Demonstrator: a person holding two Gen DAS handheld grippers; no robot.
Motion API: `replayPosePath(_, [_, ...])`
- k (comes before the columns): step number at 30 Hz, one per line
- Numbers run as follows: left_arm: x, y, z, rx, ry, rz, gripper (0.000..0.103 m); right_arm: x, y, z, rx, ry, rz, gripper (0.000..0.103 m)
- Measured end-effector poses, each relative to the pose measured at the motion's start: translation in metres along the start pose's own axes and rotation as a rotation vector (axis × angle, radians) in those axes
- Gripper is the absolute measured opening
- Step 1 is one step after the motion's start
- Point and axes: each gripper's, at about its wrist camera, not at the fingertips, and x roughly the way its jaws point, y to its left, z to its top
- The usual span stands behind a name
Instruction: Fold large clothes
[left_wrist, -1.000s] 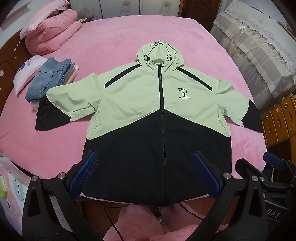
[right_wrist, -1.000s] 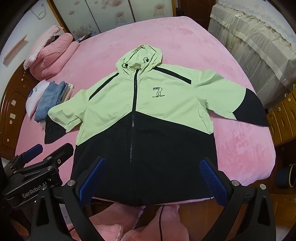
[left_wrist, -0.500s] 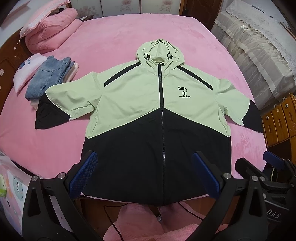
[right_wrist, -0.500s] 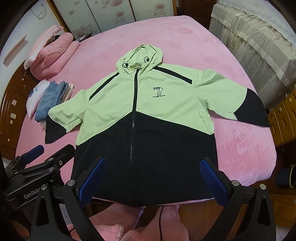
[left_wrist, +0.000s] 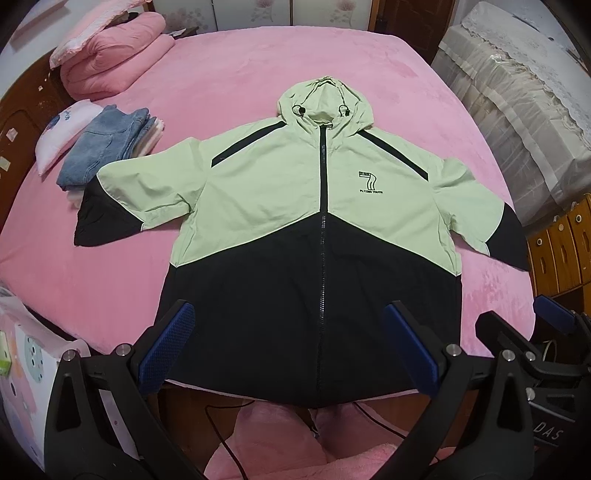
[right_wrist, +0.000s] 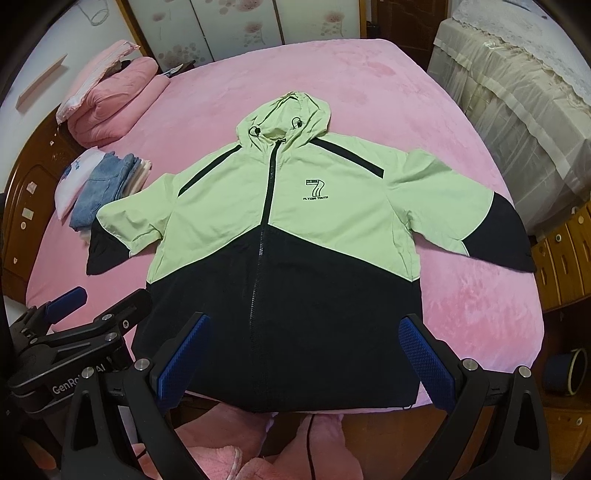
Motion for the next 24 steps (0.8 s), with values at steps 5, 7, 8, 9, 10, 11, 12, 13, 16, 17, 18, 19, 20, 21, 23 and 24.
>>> replayPosePath(5, [-0.005,-0.005,-0.003,0.007,-0.011,0.005,0.102,-0.004,-0.006,-0.002,0.007,-0.006,0.01,0.102])
replayPosePath(7, [-0.006,-0.007,-0.003,0.009,-0.011,0.004,0.101,-0.004,-0.007,-0.001,0.007,-0.005,0.008,0.102])
replayPosePath(8, [-0.007,-0.008,-0.004,0.012,-0.013,0.002,0.101,-0.005,-0.009,-0.001,0.01,-0.005,0.009,0.102])
replayPosePath(9, [-0.008,-0.009,-0.004,0.013,-0.015,0.003,0.101,-0.005,-0.009,-0.002,0.015,-0.006,0.007,0.102])
replayPosePath(10, [-0.009,-0.01,-0.004,0.015,-0.017,0.004,0.101,-0.006,-0.012,-0.003,0.018,-0.006,0.008,0.102])
replayPosePath(11, [-0.011,-0.01,-0.004,0.018,-0.02,0.006,0.101,-0.007,-0.014,-0.004,0.021,-0.006,0.01,0.102])
replayPosePath(12, [-0.012,-0.011,-0.004,0.02,-0.021,0.008,0.101,-0.008,-0.014,-0.005,0.025,-0.006,0.01,0.102])
replayPosePath(13, [-0.013,-0.011,-0.004,0.022,-0.023,0.008,0.101,-0.008,-0.016,-0.005,0.027,-0.006,0.01,0.102])
replayPosePath(16, [-0.013,-0.012,-0.005,0.022,-0.022,0.007,0.101,-0.007,-0.019,-0.006,0.032,-0.005,0.016,0.102])
replayPosePath(17, [-0.014,-0.013,-0.005,0.022,-0.022,0.006,0.101,-0.007,-0.019,-0.006,0.035,-0.003,0.019,0.102])
replayPosePath(18, [-0.014,-0.014,-0.005,0.022,-0.023,0.006,0.101,-0.006,-0.02,-0.006,0.039,-0.001,0.021,0.102])
replayPosePath(19, [-0.015,-0.014,-0.005,0.024,-0.025,0.008,0.101,-0.006,-0.022,-0.006,0.041,0.0,0.022,0.102])
replayPosePath(20, [-0.015,-0.014,-0.005,0.025,-0.027,0.012,0.101,-0.006,-0.022,-0.006,0.044,0.0,0.023,0.102])
replayPosePath(21, [-0.015,-0.014,-0.005,0.025,-0.027,0.013,0.101,-0.006,-0.023,-0.007,0.045,-0.001,0.024,0.102])
replayPosePath(23, [-0.017,-0.016,-0.005,0.025,-0.03,0.017,0.101,-0.006,-0.023,-0.007,0.044,-0.001,0.028,0.102])
replayPosePath(24, [-0.018,-0.017,-0.005,0.025,-0.031,0.017,0.101,-0.005,-0.024,-0.006,0.043,0.0,0.029,0.102])
